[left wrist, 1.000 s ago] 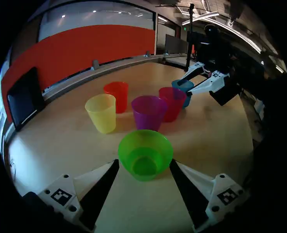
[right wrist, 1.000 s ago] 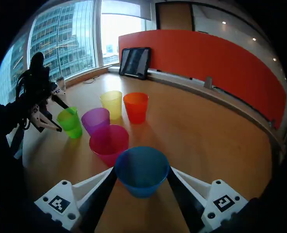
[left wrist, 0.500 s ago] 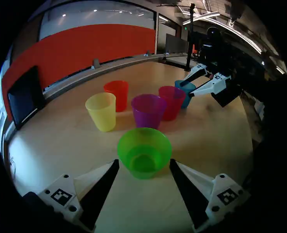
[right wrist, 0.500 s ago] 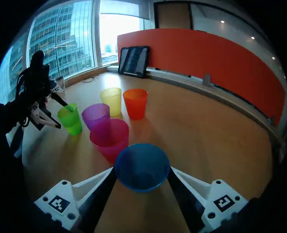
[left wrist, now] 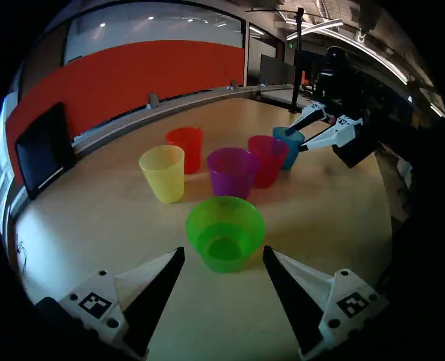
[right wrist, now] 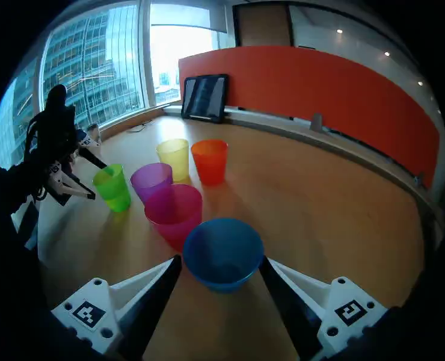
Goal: Pour water
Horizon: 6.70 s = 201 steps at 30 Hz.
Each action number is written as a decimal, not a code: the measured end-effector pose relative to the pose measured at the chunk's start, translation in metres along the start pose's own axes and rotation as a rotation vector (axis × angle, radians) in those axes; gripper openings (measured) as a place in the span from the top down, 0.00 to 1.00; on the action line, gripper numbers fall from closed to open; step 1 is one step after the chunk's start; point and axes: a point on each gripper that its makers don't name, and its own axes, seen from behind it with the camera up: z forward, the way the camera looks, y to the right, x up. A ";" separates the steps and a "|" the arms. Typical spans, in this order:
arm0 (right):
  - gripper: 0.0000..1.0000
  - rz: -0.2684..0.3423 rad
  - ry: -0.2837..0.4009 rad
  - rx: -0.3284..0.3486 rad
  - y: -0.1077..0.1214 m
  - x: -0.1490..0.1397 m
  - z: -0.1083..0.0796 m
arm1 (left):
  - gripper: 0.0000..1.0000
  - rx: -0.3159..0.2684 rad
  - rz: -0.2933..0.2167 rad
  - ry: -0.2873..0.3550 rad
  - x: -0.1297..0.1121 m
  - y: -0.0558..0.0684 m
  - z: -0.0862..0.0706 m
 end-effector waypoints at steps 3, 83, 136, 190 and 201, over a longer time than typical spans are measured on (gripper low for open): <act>0.00 -0.001 0.002 -0.013 0.001 -0.003 -0.006 | 0.03 0.013 -0.006 0.006 -0.001 -0.001 -0.005; 0.00 0.144 0.695 -0.729 0.038 0.109 -0.131 | 0.03 0.760 -0.242 0.629 0.067 -0.094 -0.163; 0.00 0.144 0.662 -0.732 0.018 0.116 -0.119 | 0.03 0.878 -0.274 0.613 -0.003 -0.113 -0.138; 0.00 0.097 0.680 -0.737 0.034 0.080 -0.092 | 0.03 0.870 -0.269 0.611 -0.002 -0.113 -0.137; 0.00 0.124 0.692 -0.702 0.040 0.065 -0.081 | 0.03 0.870 -0.269 0.611 -0.002 -0.113 -0.137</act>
